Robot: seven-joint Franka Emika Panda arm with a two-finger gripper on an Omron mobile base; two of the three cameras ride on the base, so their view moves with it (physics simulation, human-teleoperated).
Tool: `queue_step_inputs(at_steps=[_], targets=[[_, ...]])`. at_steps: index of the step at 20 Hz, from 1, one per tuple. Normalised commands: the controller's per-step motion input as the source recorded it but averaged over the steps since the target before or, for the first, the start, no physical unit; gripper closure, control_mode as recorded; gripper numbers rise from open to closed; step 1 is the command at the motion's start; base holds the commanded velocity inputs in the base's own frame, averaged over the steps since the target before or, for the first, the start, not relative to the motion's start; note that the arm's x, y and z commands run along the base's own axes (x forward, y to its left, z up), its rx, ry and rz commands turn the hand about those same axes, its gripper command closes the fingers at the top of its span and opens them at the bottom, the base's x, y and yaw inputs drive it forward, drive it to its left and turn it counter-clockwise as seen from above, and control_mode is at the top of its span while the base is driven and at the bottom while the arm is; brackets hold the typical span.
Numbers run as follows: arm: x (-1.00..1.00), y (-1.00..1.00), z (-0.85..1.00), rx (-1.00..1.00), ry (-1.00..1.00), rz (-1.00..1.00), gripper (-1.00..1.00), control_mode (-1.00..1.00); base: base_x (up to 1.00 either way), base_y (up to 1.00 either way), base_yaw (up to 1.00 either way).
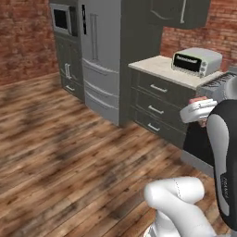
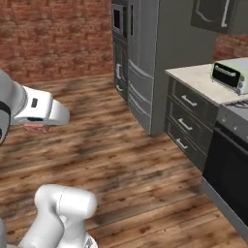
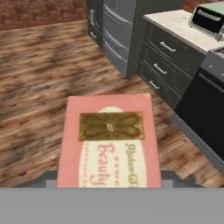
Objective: Pick up the sponge and bar soap from the sink, and place them back in the cabinet, and close the cabinet door.
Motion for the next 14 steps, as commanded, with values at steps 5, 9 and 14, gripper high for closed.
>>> queue_step_inputs(at_steps=[5, 9, 14], targets=[[0.00, 0.00, 0.00, 0.00, 0.00, 0.00, 1.00, 1.00, 0.08, -0.10, -0.63], [0.00, 0.00, 0.00, 0.00, 0.00, 0.00, 1.00, 1.00, 0.24, -0.07, -0.56], [0.00, 0.00, 0.00, 0.00, 0.00, 0.00, 1.00, 1.00, 0.28, -0.07, -0.56]])
